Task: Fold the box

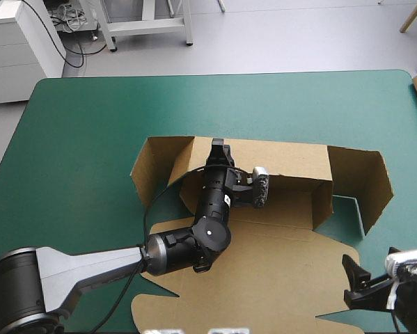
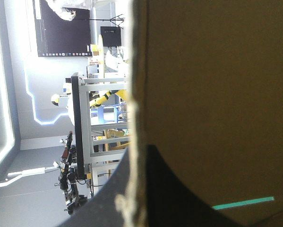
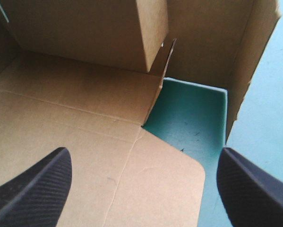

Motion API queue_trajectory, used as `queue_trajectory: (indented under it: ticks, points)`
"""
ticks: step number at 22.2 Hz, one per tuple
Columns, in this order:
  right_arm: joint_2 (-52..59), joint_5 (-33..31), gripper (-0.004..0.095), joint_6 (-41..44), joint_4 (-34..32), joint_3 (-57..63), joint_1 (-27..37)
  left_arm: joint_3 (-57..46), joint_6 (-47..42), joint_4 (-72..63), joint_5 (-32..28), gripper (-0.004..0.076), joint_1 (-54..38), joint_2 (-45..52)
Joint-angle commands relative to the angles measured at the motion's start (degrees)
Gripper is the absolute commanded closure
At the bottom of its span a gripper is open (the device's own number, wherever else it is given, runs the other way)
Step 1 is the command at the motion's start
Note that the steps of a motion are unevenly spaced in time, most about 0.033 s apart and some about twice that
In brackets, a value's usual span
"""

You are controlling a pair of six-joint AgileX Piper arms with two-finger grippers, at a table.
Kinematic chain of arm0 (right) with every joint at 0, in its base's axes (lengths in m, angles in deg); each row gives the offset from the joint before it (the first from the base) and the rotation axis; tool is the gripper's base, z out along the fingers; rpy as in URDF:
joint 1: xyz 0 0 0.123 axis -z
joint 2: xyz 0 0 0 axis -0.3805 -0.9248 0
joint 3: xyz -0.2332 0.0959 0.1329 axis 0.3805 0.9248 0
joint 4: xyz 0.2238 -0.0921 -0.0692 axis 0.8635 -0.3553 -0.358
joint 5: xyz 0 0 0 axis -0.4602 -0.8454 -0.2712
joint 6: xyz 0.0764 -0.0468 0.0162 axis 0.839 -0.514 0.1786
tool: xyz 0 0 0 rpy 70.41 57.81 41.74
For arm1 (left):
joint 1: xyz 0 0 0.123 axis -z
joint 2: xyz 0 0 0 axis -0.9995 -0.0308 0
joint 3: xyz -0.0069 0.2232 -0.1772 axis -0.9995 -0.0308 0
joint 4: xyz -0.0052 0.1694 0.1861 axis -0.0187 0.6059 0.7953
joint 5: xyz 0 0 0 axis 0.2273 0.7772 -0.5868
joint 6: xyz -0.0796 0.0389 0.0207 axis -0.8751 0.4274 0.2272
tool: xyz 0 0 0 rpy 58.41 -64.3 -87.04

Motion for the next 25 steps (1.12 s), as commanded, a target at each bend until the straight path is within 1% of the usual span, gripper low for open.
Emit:
queue_trajectory:
  ticks: [1, 2, 5, 6, 8, 10, 13, 14, 19, 22, 25]
  points:
    - [-8.3, 3.3, 0.0171, 2.3, -2.8, -8.0, -0.3, 0.9, -0.8, -1.0, 2.3, 0.0731, 0.2, 2.5]
    - [-13.5, 3.3, 0.0171, 3.8, -4.3, -12.5, -0.3, 0.9, -0.8, -1.0, 2.3, 0.0731, 0.2, 2.5]
    - [-21.0, 3.3, 0.0173, 4.0, -6.1, -19.2, -0.3, 0.9, -0.8, -1.0, 2.3, 0.0731, 0.2, 2.5]
    - [-26.6, 3.3, 0.0173, 4.0, -7.1, -23.6, -0.3, 0.9, -0.9, -1.0, 2.3, 0.0731, 0.2, 2.5]
    - [-33.4, 3.3, 0.0173, 5.7, -8.8, -29.4, -0.3, 0.9, -1.7, -1.0, 2.3, 0.0731, 0.2, 2.5]
    - [-41.7, 3.3, 0.0173, 7.1, -9.0, -34.7, -0.3, 0.9, -1.7, -1.0, 2.3, 0.0731, 0.2, 2.5]
    - [-52.5, 3.1, 0.0173, 7.9, -7.6, -42.4, -0.3, 0.9, -2.0, -1.0, 2.3, 0.0731, 0.2, 2.5]
    - [-54.6, 2.8, 0.0173, 7.9, -7.6, -43.9, -0.3, 0.9, -2.0, -1.0, 2.3, 0.0731, 0.2, 2.5]
    - [-65.9, -2.7, 0.0173, 7.9, -7.7, -53.1, 0.1, 0.9, -2.0, -1.0, 2.3, 0.0731, 0.2, 2.5]
    - [-72.3, -6.9, 0.0173, 7.1, -7.7, -57.5, 3.6, 0.9, -2.0, -1.0, 2.6, 0.0731, 0.2, 2.5]
    - [-74.4, -9.3, 0.0173, 4.1, -5.9, -57.7, 6.8, 0.9, -2.0, -1.2, 3.0, 0.0731, 0.2, 2.5]
